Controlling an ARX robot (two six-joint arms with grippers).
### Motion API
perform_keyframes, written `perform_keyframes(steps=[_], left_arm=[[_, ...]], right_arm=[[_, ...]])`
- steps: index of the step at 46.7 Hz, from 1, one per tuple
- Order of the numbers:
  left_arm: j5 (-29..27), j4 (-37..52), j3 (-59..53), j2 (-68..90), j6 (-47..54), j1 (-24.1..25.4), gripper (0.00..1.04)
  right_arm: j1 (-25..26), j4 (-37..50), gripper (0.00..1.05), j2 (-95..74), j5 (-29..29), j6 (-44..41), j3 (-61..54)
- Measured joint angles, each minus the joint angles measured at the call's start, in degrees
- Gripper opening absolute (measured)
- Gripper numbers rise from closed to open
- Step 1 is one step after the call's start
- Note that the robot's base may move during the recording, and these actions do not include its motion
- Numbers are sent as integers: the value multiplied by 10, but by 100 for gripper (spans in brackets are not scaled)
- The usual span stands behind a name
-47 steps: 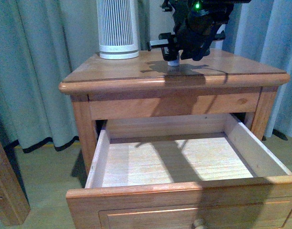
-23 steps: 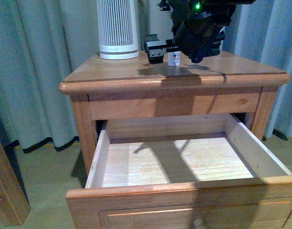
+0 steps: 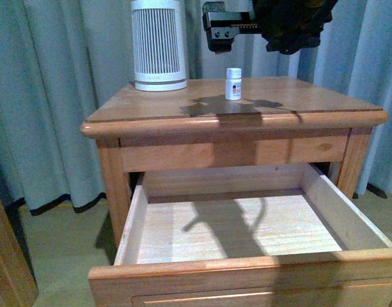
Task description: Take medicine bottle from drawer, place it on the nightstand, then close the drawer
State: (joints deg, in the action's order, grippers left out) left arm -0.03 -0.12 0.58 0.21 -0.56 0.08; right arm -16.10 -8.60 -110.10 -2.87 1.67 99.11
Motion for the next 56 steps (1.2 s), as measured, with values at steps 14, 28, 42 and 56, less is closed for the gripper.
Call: perform_keyframes(steps=[14,28,42,56], left_arm=[[0,0,0,0,0,0,98],[0,0,0,0,0,0,98],[0,0,0,0,0,0,98],[0,0,0,0,0,0,98]], right_arm=[[20,49,98,212,25,31,-252],[28,40,76,377,29,55,-462],[-32,23,22,470,4,99,-621],[-66,168,3,398,-63,115,-742]])
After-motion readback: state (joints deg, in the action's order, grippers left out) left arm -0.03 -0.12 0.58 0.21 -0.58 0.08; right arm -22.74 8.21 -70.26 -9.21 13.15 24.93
